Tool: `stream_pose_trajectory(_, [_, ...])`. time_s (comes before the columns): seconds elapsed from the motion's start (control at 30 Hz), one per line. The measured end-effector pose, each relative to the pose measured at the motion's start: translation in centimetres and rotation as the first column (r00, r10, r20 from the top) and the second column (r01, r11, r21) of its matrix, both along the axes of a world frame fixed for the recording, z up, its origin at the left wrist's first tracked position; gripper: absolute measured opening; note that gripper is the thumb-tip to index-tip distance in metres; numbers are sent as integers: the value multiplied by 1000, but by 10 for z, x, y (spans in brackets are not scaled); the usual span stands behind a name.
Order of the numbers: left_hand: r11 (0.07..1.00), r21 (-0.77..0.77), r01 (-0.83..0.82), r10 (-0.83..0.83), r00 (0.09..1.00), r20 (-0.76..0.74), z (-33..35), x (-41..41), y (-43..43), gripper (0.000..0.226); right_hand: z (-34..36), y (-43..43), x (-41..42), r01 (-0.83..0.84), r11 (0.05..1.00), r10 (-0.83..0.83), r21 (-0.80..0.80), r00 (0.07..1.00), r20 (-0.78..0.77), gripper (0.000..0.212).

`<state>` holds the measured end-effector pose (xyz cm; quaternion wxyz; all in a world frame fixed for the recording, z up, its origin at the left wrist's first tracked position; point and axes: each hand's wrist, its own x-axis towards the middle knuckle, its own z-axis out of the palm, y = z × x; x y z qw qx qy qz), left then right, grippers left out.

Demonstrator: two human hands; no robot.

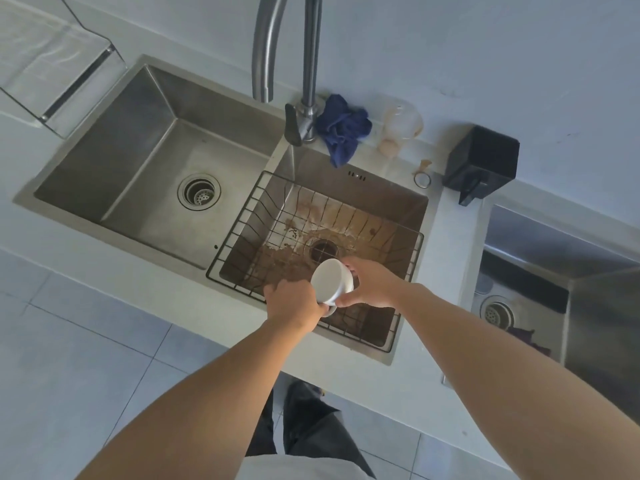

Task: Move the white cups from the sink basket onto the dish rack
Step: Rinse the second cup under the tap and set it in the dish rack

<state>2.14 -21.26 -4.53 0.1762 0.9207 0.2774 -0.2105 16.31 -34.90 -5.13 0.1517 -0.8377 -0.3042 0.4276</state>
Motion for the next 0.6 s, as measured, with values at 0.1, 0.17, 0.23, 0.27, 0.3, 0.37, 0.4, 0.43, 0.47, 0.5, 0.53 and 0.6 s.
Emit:
stream_pose_trajectory(0.1, [1000,-7,-27,27,1000,-3,2,2,-1,43,2,-1,3,45,999,-45,10,999,-11,89])
stream_pose_trajectory(0.17, [997,-42,-62,61,998,-10,6,6,-2,37,7,-3,5,70,997,-70,21,998,-2,87])
stream_pose_trajectory(0.23, [988,-105,-113,113,994,1,10,9,-6,33,15,-5,9,91,995,-91,37,996,13,85])
stream_pose_trajectory(0.27, [979,-143,-143,146,989,13,13,11,-8,32,21,-6,10,101,994,-102,52,995,19,84])
stream_pose_trajectory(0.3, [966,-188,-176,185,982,27,16,12,-9,30,27,-7,12,106,992,-108,67,994,27,83])
stream_pose_trajectory(0.37, [916,-315,-250,284,957,65,22,14,-10,29,41,-5,16,101,991,-105,88,993,49,82])
stream_pose_trajectory(0.4, [885,-372,-281,334,939,85,26,14,-10,29,47,-3,17,95,991,-101,95,993,58,81])
stream_pose_trajectory(0.43, [861,-406,-305,376,921,106,31,14,-9,29,54,0,19,88,991,-95,100,993,68,80])
stream_pose_trajectory(0.47, [848,-421,-321,407,904,132,35,14,-6,29,61,5,20,79,991,-88,105,993,78,80])
stream_pose_trajectory(0.5, [842,-427,-330,429,889,160,40,13,-3,29,68,10,21,70,991,-80,112,993,85,79])
stream_pose_trajectory(0.53, [840,-427,-335,444,876,187,44,11,0,29,76,16,21,58,991,-69,123,994,89,77])
stream_pose_trajectory(0.6, [837,-422,-349,468,855,223,55,7,11,29,91,32,19,29,988,-44,153,994,97,75])
